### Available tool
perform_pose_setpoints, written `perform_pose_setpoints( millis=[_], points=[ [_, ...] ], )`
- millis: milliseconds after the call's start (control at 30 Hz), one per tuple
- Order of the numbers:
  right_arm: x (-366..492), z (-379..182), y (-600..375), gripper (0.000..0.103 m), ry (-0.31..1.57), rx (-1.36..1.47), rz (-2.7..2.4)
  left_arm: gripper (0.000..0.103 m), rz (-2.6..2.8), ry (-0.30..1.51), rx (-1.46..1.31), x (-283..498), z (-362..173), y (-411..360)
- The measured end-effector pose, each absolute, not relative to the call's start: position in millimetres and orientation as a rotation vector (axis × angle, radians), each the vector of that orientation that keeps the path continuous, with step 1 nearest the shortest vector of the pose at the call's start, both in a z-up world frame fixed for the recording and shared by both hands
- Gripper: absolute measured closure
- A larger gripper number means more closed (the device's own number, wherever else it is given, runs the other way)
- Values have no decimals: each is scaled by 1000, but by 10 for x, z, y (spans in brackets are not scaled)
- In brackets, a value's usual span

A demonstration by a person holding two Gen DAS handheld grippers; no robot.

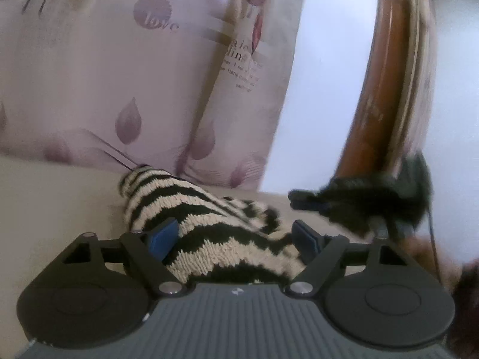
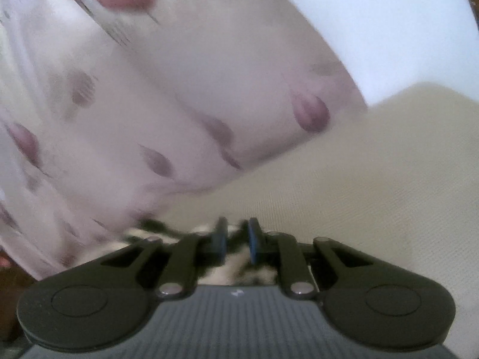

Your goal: Fold small clothes

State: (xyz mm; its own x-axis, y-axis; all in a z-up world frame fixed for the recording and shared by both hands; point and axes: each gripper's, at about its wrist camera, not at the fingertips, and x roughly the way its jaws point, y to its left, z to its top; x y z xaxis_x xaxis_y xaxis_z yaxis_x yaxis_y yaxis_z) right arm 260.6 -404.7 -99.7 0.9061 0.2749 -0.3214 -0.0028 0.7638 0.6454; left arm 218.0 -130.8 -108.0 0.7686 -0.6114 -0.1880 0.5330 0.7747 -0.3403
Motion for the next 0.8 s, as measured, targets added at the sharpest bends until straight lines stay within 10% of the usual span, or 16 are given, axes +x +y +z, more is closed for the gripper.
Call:
perform_pose_setpoints(
  millis=[100, 367, 433, 467, 533, 800],
  points=[
    [2216, -940, -3942, 84, 400, 714, 291, 7, -685, 354, -454, 2354, -1202, -1158],
    [1988, -1026, -3398, 29, 554, 525, 370, 6, -717, 340, -534, 2425, -1343, -1050],
    [2066, -1098, -3309, 34, 577, 506, 378, 6, -696, 329, -552, 2413, -1355, -1018],
    [2100, -1135, -3274, 63, 598, 499, 361, 3, -674, 324, -552, 2385, -1351, -1002],
    [2089, -1164, -3249, 85, 615, 484, 333, 0, -614, 325, -543, 2321, -1332, -986],
    [1874, -998, -3426, 88, 610, 329, 240, 0, -478, 243, -416, 2053, -1214, -1046]
  ],
)
